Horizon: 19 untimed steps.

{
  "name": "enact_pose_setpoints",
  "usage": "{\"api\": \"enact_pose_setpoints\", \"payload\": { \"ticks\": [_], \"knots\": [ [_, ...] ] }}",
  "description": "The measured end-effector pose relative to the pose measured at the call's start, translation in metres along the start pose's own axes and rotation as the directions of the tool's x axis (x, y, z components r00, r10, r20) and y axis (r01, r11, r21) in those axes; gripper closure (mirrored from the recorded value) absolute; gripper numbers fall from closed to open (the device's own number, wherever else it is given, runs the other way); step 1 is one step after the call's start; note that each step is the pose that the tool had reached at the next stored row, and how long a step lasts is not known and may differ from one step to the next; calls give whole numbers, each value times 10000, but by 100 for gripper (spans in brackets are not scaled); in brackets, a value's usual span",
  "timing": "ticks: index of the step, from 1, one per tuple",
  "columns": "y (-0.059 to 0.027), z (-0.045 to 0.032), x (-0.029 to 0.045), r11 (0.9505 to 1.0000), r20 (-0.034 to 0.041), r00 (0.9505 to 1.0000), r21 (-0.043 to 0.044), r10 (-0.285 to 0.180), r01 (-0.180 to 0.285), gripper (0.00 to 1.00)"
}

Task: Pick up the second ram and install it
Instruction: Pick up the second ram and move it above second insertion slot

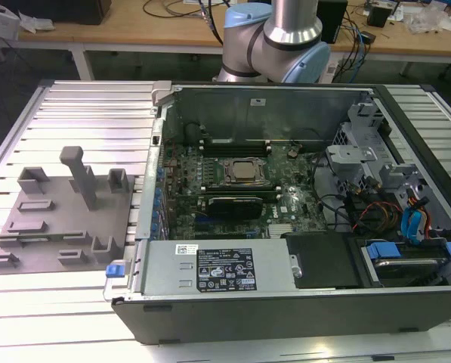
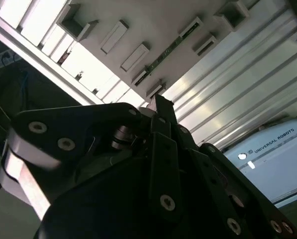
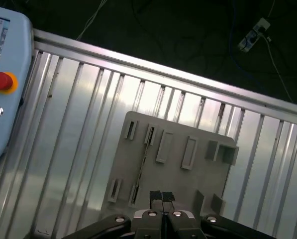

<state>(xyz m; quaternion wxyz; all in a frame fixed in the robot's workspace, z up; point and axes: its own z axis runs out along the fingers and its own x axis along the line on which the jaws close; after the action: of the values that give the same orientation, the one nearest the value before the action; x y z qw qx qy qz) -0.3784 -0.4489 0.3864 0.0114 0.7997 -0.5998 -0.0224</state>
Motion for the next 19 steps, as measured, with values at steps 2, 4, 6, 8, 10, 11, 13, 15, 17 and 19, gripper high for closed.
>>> {"api": "enact_pose_setpoints", "payload": {
  "ticks": [2,4,6,8,10,11,13,15,17,19],
  "knots": [
    [0,0,0,9997,-12,9997,-6,-260,260,92],
    [0,0,0,9990,-20,9990,-11,-457,457,92],
    [0,0,0,9972,-33,9972,-17,-752,752,92],
    [0,0,0,9948,-45,9948,-25,-1022,1022,92],
    [0,0,0,9928,-52,9928,-30,-1194,1194,92],
    [0,0,0,9921,-55,9921,-31,-1256,1256,92],
    [0,0,0,9888,-65,9887,-38,-1495,1494,92],
    [0,0,0,9853,-74,9853,-44,-1708,1708,92],
    [0,0,0,9834,-78,9834,-47,-1813,1812,92],
    [0,3,-1,9887,-66,9887,-42,-1496,1496,92]
  ]
}}
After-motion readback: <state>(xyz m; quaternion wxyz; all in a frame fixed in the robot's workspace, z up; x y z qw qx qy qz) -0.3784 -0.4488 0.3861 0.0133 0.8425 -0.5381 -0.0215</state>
